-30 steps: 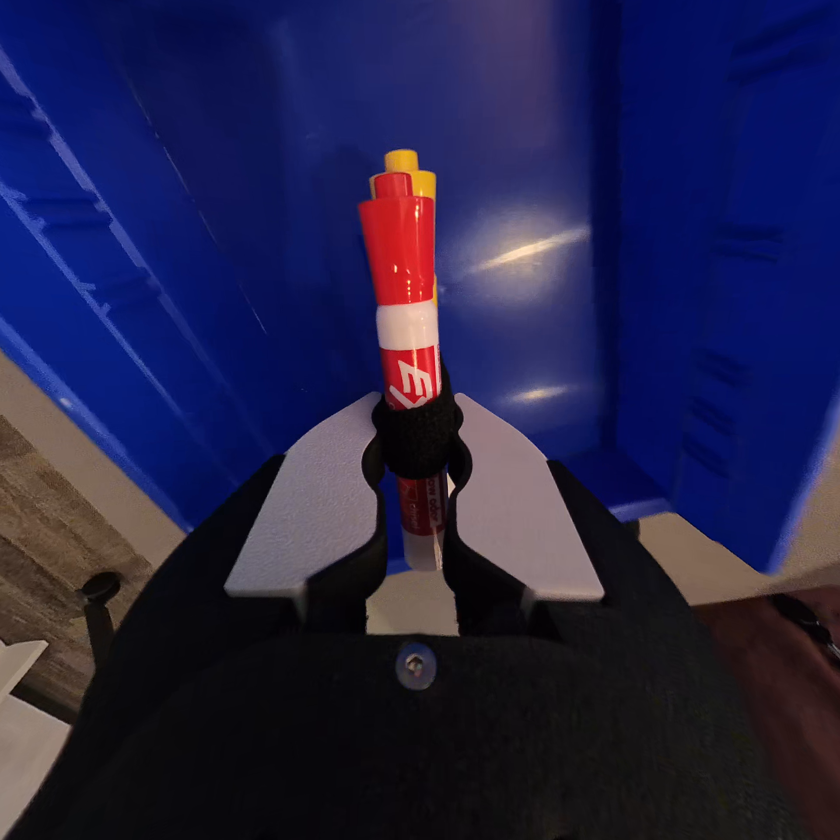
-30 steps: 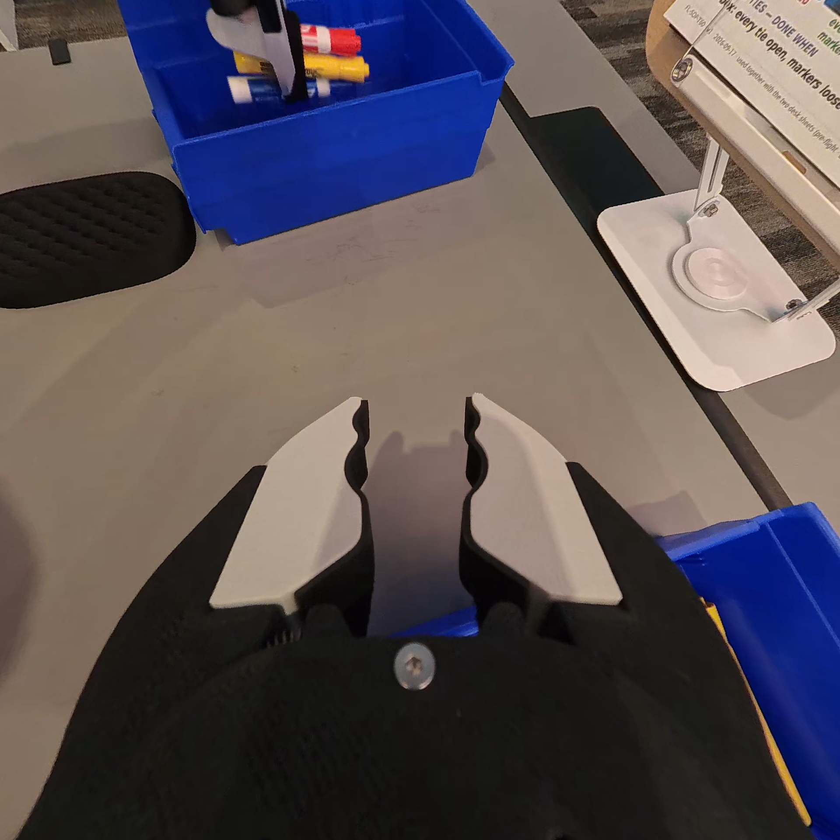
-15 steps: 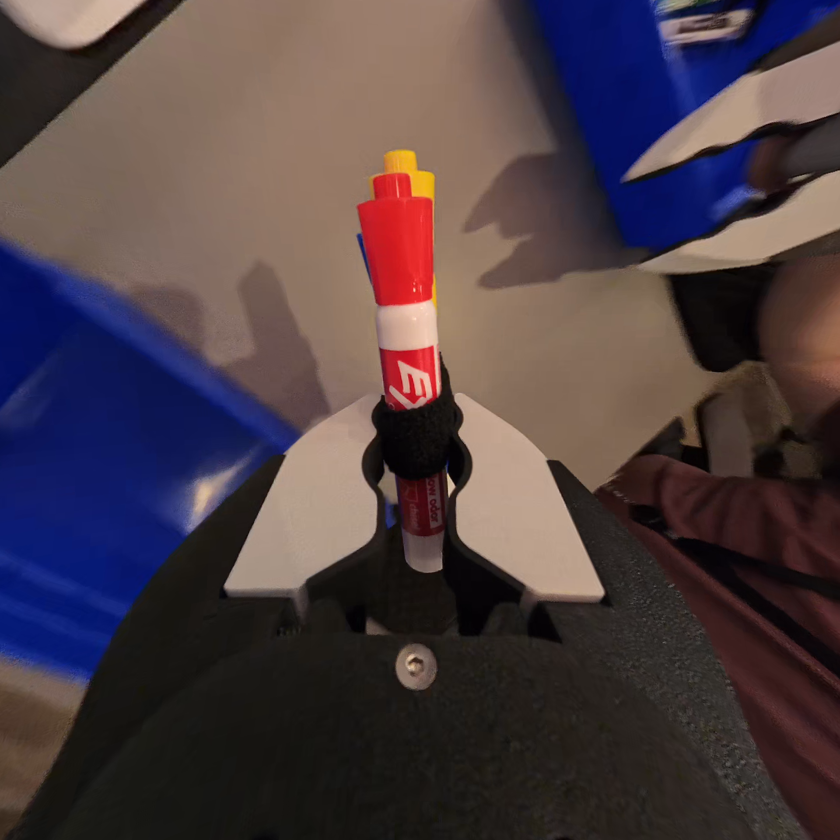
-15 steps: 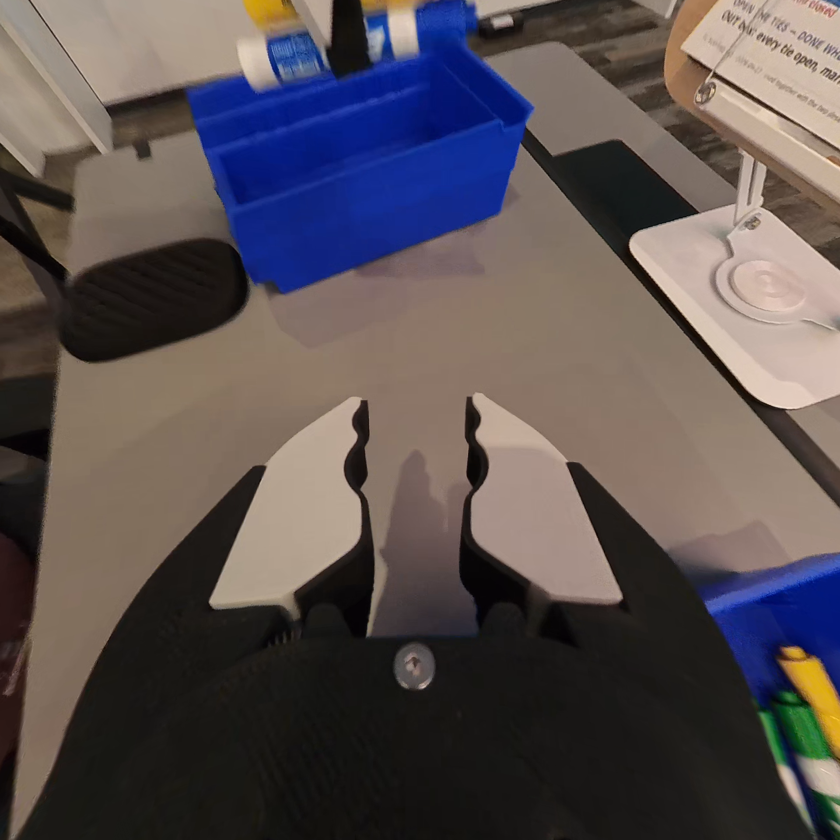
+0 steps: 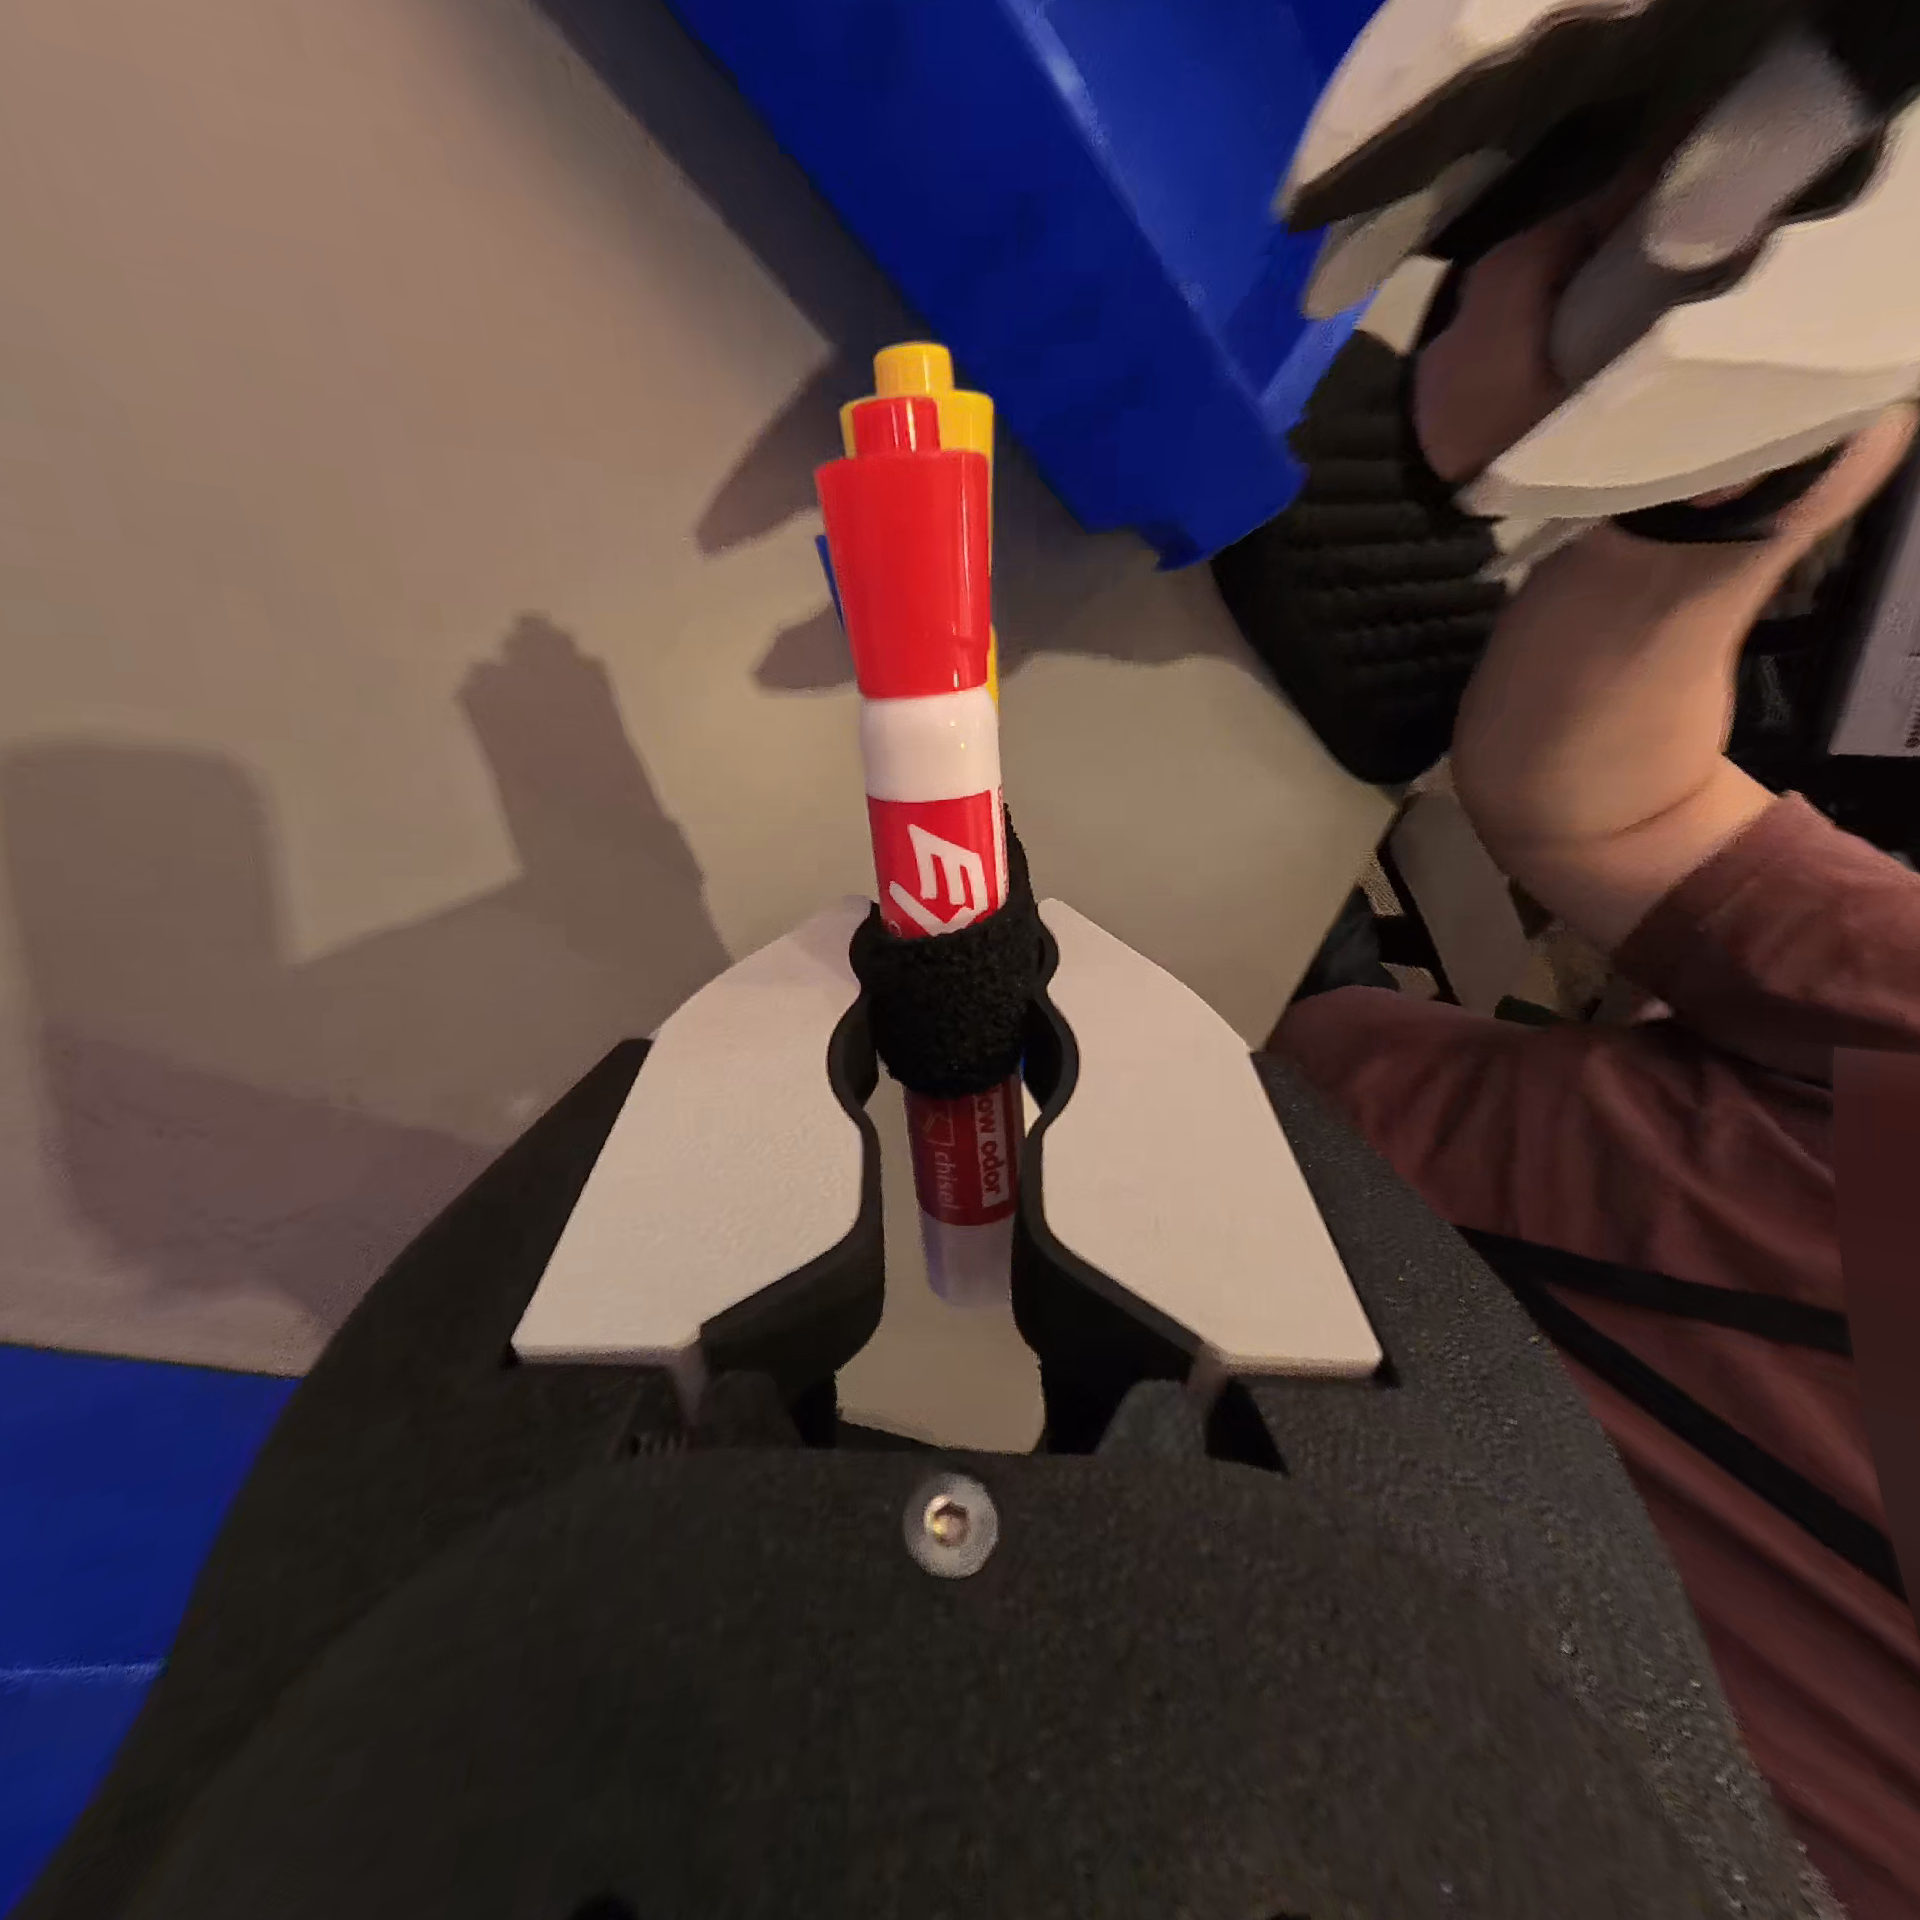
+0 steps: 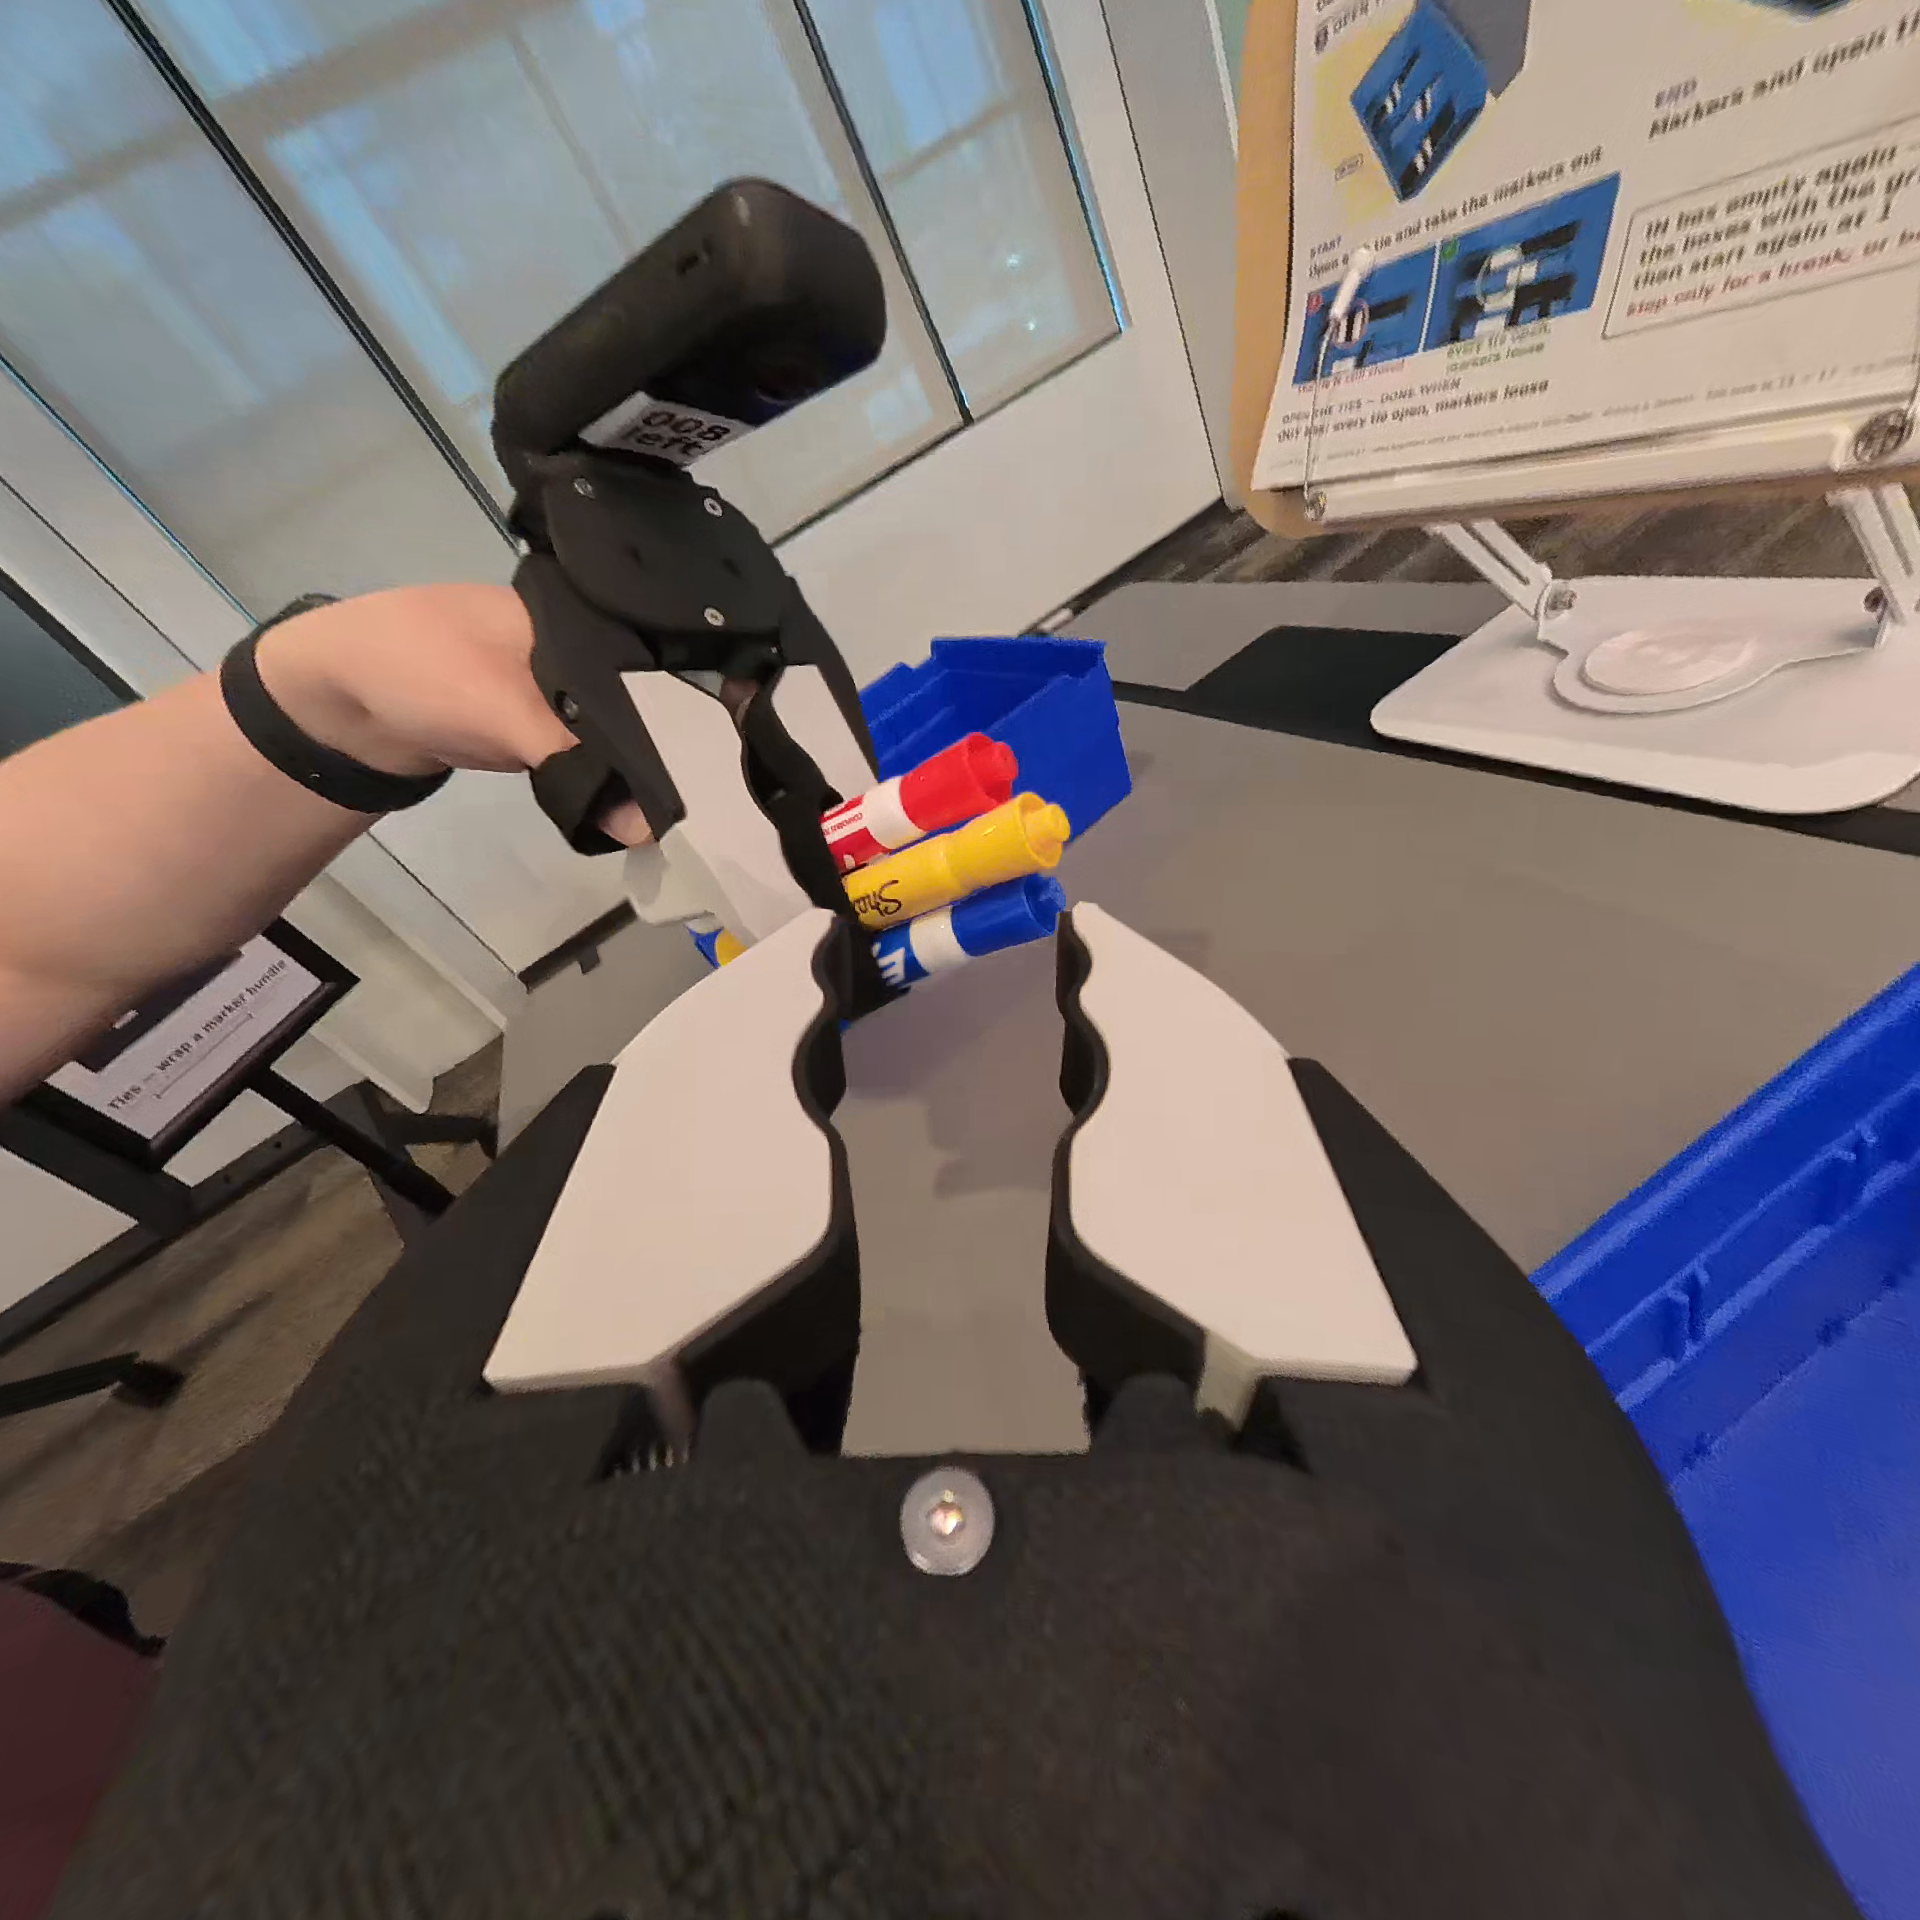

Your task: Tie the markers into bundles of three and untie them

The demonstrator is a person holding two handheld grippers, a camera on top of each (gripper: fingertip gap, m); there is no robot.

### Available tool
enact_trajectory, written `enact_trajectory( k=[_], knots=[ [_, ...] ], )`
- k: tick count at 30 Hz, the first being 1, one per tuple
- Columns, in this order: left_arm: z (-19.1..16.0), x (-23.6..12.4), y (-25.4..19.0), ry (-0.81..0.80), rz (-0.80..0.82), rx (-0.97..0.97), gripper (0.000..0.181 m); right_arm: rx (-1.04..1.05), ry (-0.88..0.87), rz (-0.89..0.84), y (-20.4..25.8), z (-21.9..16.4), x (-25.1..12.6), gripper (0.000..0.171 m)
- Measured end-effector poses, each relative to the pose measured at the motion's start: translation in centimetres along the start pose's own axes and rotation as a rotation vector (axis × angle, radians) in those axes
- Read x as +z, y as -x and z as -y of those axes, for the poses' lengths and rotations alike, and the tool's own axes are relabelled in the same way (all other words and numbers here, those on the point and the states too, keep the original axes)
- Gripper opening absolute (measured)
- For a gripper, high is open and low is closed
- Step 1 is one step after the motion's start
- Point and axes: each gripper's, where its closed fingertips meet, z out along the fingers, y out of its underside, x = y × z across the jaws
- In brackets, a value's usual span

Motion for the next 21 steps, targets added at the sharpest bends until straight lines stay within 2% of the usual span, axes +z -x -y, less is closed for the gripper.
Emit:
enact_trajectory(
  k=[5, 10, 13, 18, 21],
  knots=[
    [-2.3, 3.8, 4.9, 0.07, 0.113, -0.057, 0.024, -0.008, 0.143, -0.014, -0.2, -2.6, 1.5, 0.039],
    [-3.5, 5.1, 10.3, 0.206, 0.415, 0.068, 0.024, -0.004, 0.204, -0.014, -0.5, -4.0, 2.5, 0.039],
    [-3.4, 5.4, 10.9, 0.244, 0.481, 0.126, 0.024, 0.0, 0.219, -0.008, -0.7, -4.6, 2.6, 0.039],
    [-3.3, 5.5, 12.9, 0.309, 0.737, 0.304, 0.024, 0.015, 0.221, -0.005, -1.0, -5.0, 2.3, 0.039],
    [-4.0, 6.5, 12.6, 0.332, 0.738, 0.294, 0.024, 0.003, 0.218, -0.009, -1.0, -4.9, 2.0, 0.039]
  ],
)
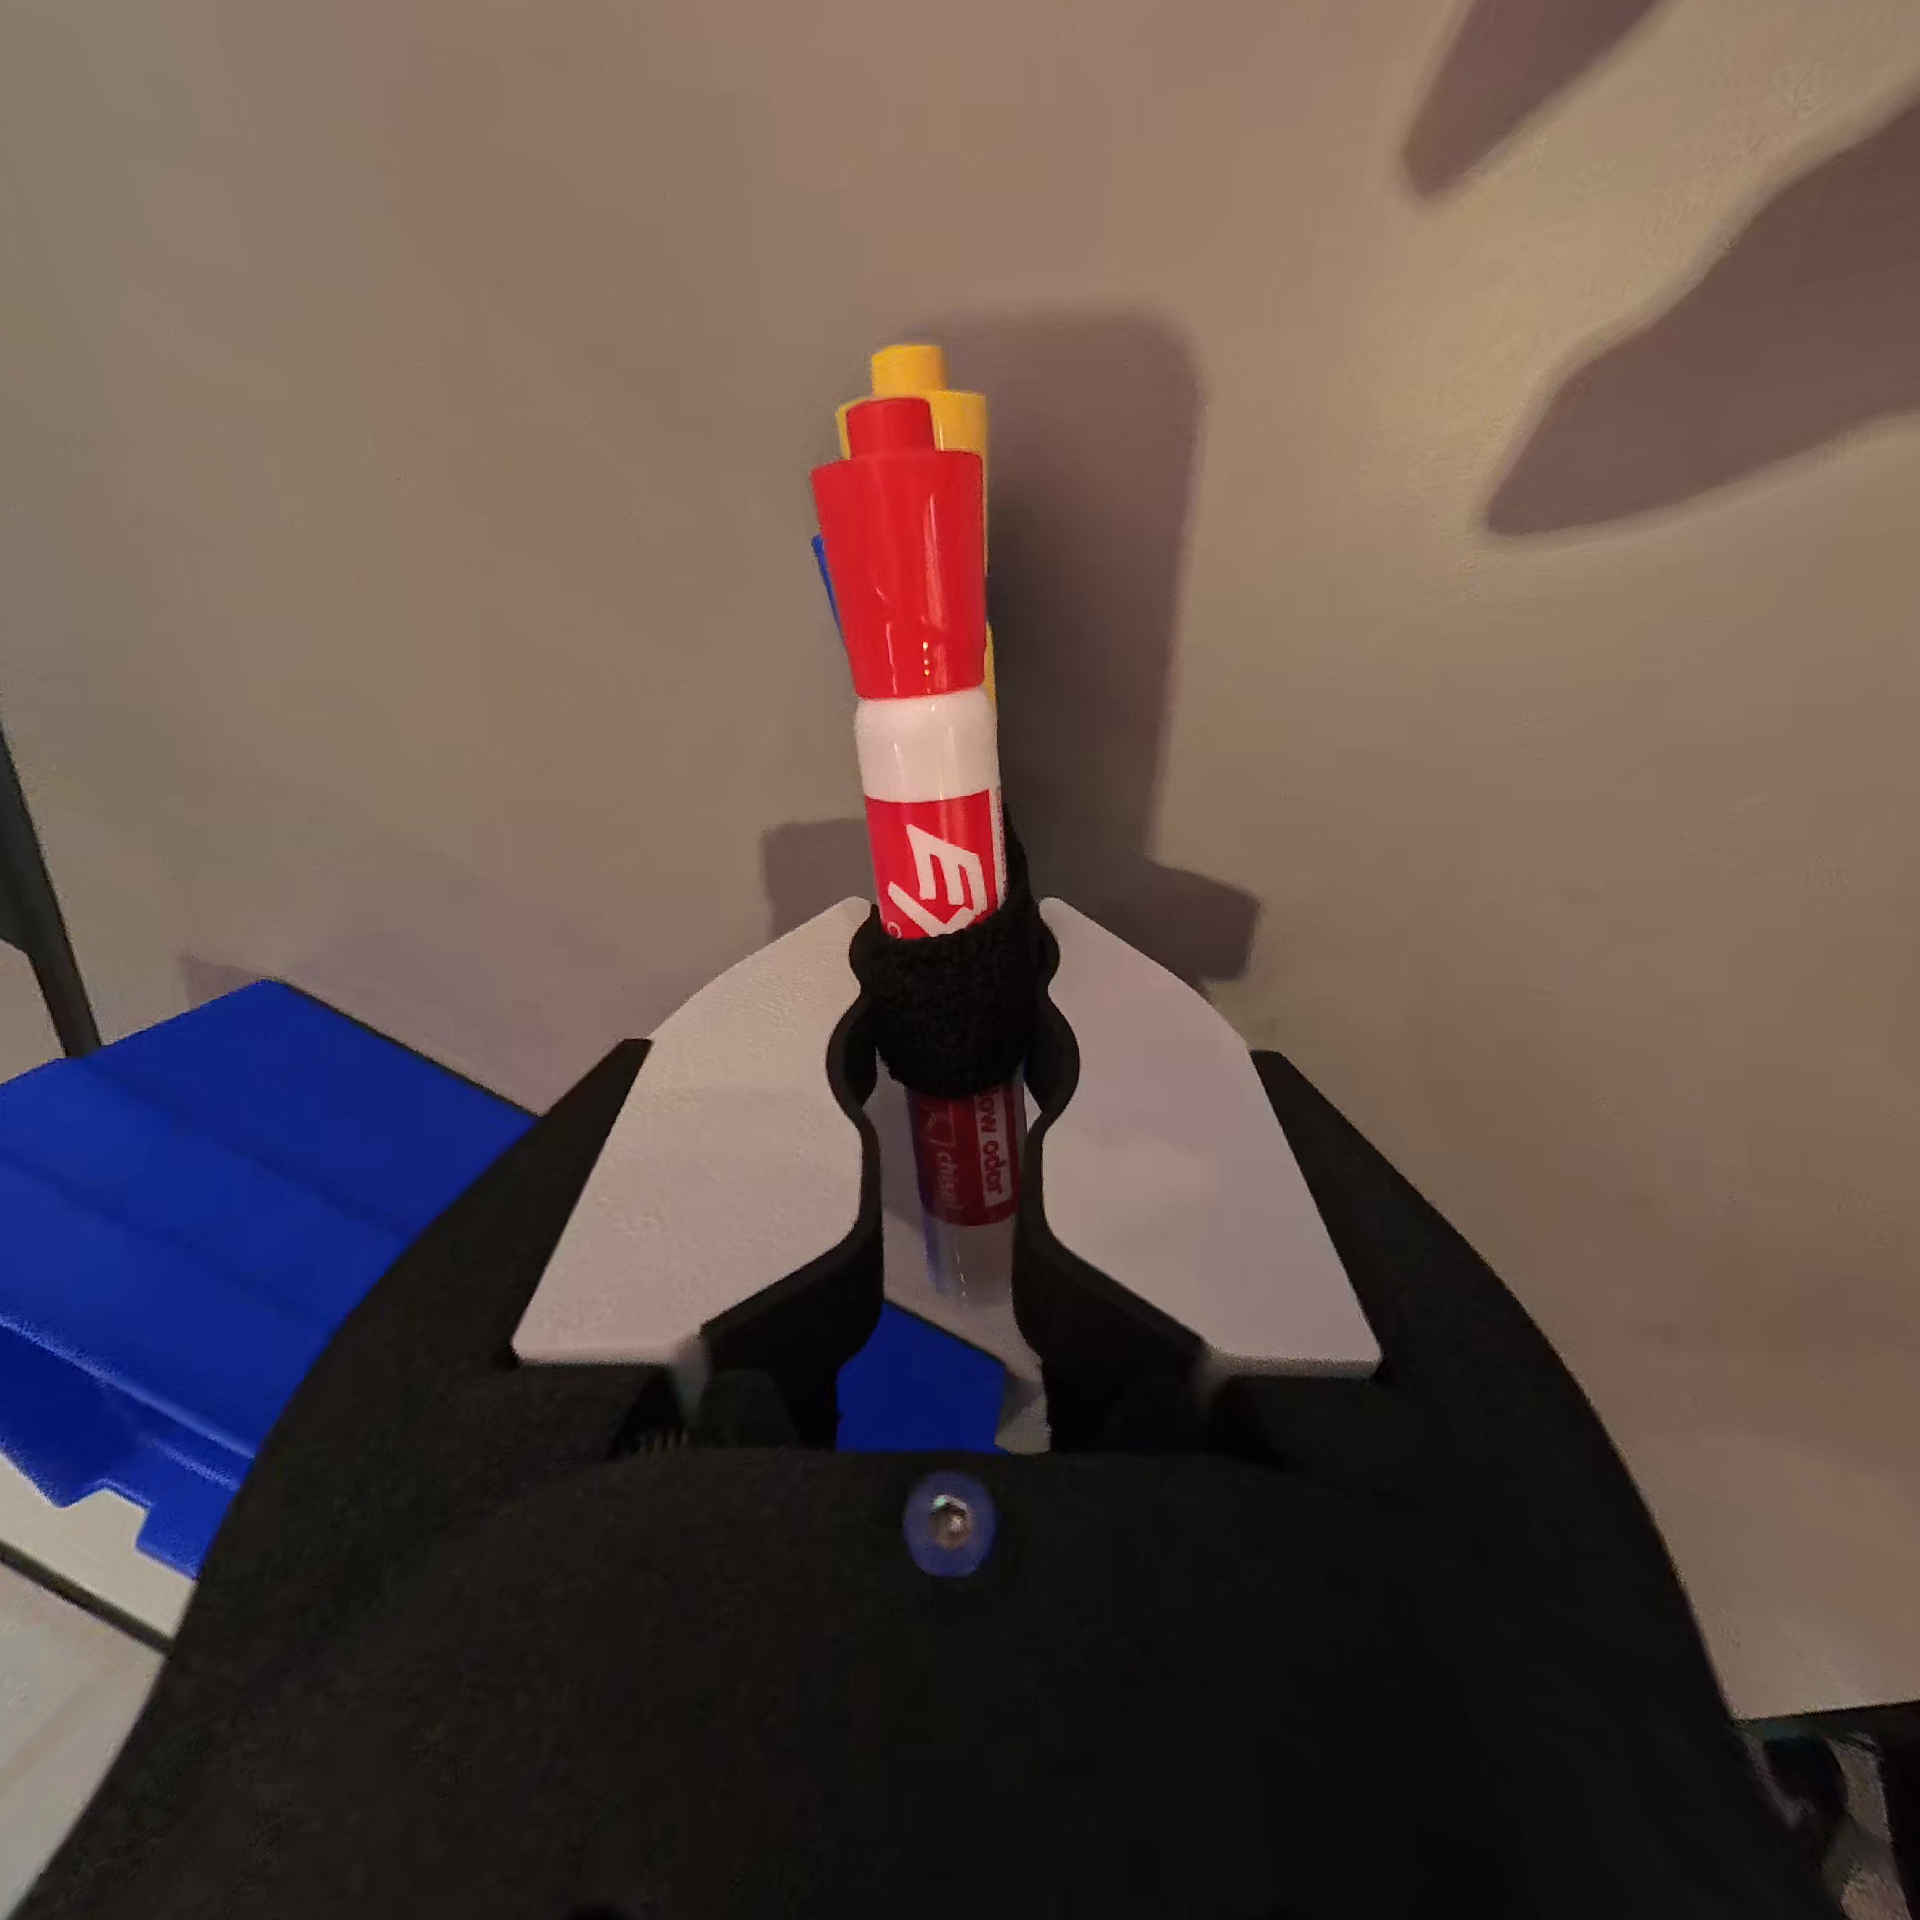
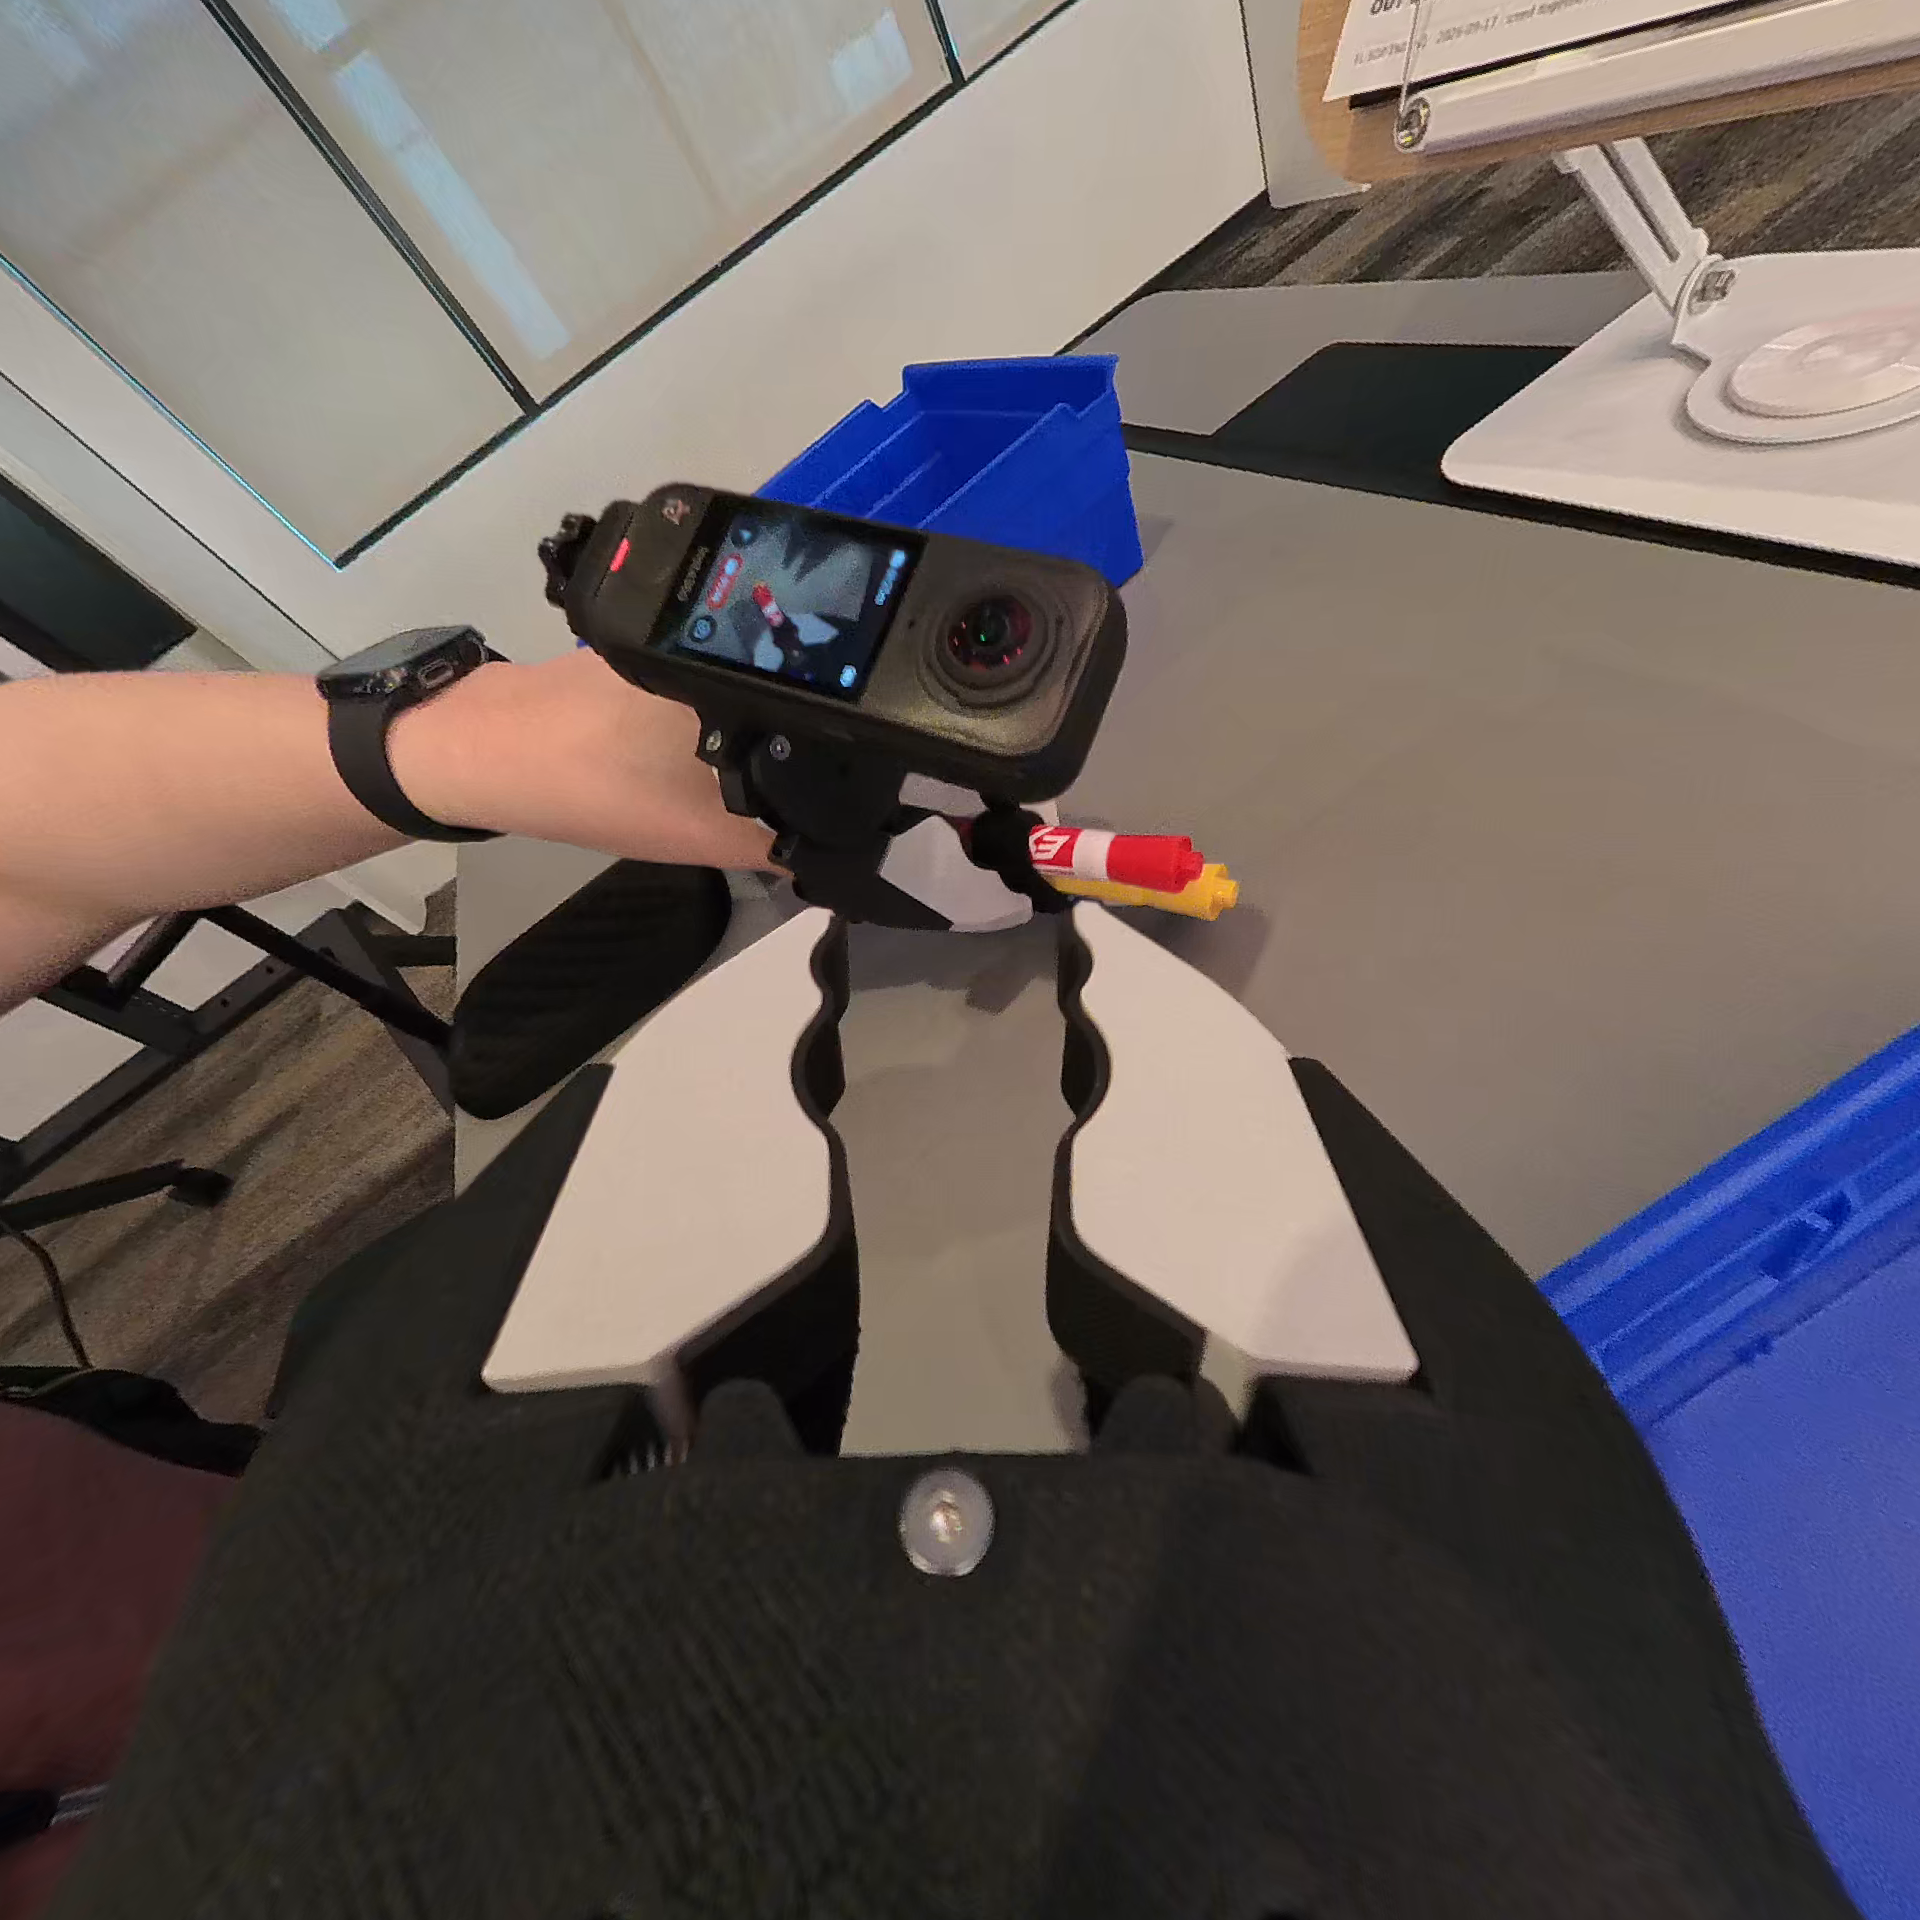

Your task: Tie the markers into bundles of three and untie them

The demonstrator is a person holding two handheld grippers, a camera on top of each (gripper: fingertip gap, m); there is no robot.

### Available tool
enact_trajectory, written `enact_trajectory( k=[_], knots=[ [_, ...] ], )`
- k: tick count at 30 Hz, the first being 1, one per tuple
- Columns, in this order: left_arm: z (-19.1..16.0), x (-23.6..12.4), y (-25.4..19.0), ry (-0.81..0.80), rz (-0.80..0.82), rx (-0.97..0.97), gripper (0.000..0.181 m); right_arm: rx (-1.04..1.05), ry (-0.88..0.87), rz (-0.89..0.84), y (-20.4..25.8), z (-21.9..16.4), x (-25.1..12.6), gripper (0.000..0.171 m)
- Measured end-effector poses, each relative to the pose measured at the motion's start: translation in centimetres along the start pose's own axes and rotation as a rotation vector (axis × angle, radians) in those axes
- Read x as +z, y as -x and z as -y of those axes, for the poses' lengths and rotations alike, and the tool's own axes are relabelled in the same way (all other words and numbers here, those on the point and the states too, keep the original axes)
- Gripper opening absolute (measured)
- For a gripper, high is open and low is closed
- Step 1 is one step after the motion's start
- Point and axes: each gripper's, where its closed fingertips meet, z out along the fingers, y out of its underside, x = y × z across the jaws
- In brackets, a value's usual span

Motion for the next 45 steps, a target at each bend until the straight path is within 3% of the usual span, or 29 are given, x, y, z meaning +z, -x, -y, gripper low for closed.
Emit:
enact_trajectory(
  k=[4, 7, 10, 14, 19, 23, 28, 34, 38, 45],
  knots=[
    [0.1, 0.6, -0.3, -0.024, 0.041, -0.003, 0.027, -0.027, 0.017, -0.032, -0.3, -0.2, -0.3, 0.039],
    [0.3, 0.4, -0.7, -0.066, 0.052, -0.005, 0.042, -0.016, 0.011, -0.024, -0.4, -0.3, -0.5, 0.039],
    [0.5, 0.1, -1.9, -0.109, -0.009, -0.044, 0.065, -0.011, 0.013, -0.028, -0.6, -0.4, -0.6, 0.039],
    [0.4, -2.0, -3.2, -0.213, -0.128, -0.105, 0.072, -0.022, 0.027, -0.039, -0.7, -0.8, -0.8, 0.039],
    [-2.0, -6.4, -0.3, -0.324, -0.185, -0.177, 0.06, -0.08, 0.049, -0.095, -0.8, -1.4, -1.1, 0.04],
    [-2.8, -7.6, 1.5, -0.387, -0.214, -0.201, 0.05, -0.257, 0.107, -0.156, 0.8, -1.9, 0.0, 0.04],
    [-1.5, -5.6, 1.0, -0.375, -0.282, -0.24, 0.038, -0.389, 0.203, -0.167, 3.2, -3.4, 2.6, 0.04],
    [1.5, -3.2, -1.2, -0.376, -0.561, -0.345, 0.036, -0.378, 0.243, -0.183, 2.9, -5.3, 5.9, 0.04],
    [1.5, -1.9, -1.3, -0.36, -0.509, -0.28, 0.032, -0.345, 0.269, -0.224, 1.3, -6.8, 7.5, 0.04],
    [1.1, -2.5, -1.5, -0.378, -0.581, -0.258, 0.024, -0.294, 0.297, -0.21, 0.7, -7.9, 10.7, 0.038]
  ],
)
